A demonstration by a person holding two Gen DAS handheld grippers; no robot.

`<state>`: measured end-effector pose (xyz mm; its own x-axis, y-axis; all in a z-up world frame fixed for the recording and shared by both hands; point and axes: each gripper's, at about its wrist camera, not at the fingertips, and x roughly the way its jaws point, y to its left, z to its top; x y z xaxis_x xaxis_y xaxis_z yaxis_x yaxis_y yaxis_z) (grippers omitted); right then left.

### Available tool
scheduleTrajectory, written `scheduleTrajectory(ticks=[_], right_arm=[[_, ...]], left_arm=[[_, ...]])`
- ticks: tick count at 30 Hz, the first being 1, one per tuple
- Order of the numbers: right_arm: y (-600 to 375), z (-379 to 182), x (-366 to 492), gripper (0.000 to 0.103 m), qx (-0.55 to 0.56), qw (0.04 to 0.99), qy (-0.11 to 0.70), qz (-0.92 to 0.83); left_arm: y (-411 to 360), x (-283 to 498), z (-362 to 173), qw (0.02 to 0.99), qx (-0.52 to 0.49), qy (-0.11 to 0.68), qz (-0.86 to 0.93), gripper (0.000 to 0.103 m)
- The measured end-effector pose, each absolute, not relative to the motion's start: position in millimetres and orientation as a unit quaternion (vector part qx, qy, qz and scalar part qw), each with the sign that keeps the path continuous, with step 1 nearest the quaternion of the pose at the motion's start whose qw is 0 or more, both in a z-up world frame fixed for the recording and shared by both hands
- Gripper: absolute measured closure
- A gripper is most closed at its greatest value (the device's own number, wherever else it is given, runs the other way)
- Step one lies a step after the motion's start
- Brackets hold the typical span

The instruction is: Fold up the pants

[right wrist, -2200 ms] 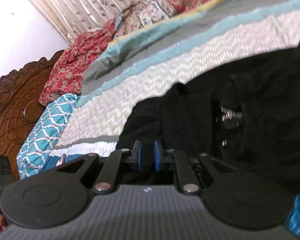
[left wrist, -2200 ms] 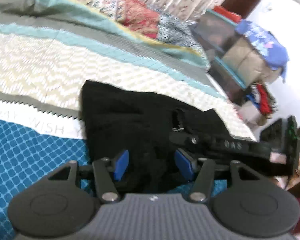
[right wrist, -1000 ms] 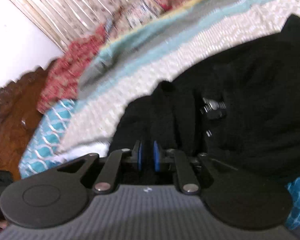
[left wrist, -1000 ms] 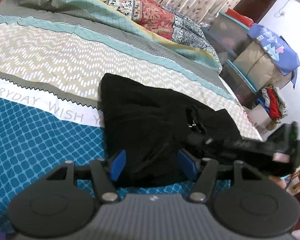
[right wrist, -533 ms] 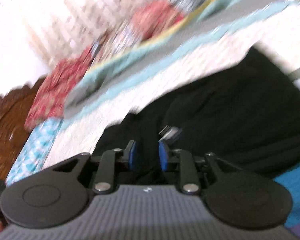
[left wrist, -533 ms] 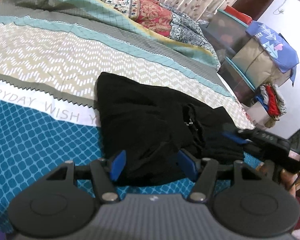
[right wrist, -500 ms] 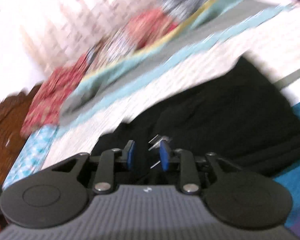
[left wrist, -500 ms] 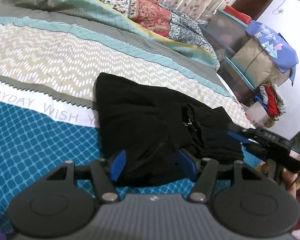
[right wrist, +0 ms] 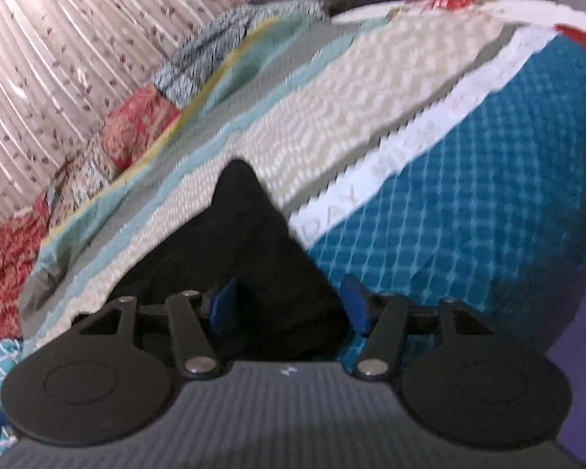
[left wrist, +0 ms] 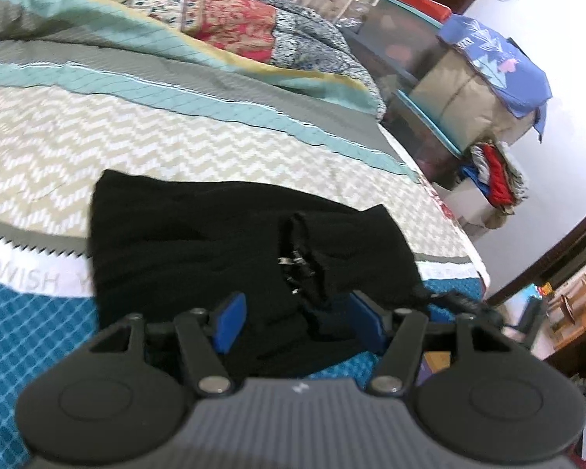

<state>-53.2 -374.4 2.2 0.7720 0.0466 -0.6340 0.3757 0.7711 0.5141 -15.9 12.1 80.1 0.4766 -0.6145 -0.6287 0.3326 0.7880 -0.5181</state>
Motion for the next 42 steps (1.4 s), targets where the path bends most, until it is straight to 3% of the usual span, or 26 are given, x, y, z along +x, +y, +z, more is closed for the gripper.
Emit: scheduleTrajectory(ticks=[1, 3, 5, 8, 15, 22, 28, 32, 33, 35, 36, 42], right_arm=[[-372, 3, -53, 0.041, 0.32, 0.884, 0.328, -0.096], [-367, 5, -48, 0.051, 0.312, 0.885, 0.334, -0.093], [-360, 11, -42, 0.079, 0.294, 0.886, 0.348, -0.082], [-353, 26, -39, 0.087, 0.295, 0.89, 0.343, -0.063], [-300, 86, -30, 0.087, 0.279, 0.915, 0.288, 0.038], [-189, 114, -8, 0.087, 0.217, 0.907, 0.308, 0.19], [-95, 92, 15, 0.087, 0.143, 0.877, 0.368, 0.274], [-55, 35, 30, 0.085, 0.054, 0.847, 0.451, 0.275], [-55, 34, 24, 0.083, 0.052, 0.849, 0.446, 0.28], [-61, 47, 20, 0.05, 0.068, 0.842, 0.436, 0.309], [-67, 56, 17, 0.046, 0.084, 0.833, 0.433, 0.334], [-117, 96, -15, 0.051, 0.084, 0.876, 0.355, 0.316]], left_arm=[[10, -16, 81, 0.843, -0.163, 0.427, -0.282, 0.043], [9, -17, 81, 0.844, -0.164, 0.426, -0.282, 0.04], [11, -17, 79, 0.843, -0.167, 0.429, -0.279, 0.04], [22, -16, 73, 0.84, -0.181, 0.437, -0.266, 0.04], [65, -18, 68, 0.844, -0.234, 0.421, -0.236, 0.04], [122, -25, 62, 0.848, -0.298, 0.399, -0.181, 0.04], [163, -38, 48, 0.846, -0.332, 0.393, -0.141, 0.04], [176, -43, 37, 0.839, -0.347, 0.399, -0.127, 0.04], [177, -43, 36, 0.838, -0.348, 0.4, -0.127, 0.04], [176, -40, 35, 0.838, -0.345, 0.403, -0.129, 0.04], [176, -39, 33, 0.838, -0.344, 0.404, -0.131, 0.04], [150, -12, 44, 0.842, -0.318, 0.403, -0.167, 0.038]])
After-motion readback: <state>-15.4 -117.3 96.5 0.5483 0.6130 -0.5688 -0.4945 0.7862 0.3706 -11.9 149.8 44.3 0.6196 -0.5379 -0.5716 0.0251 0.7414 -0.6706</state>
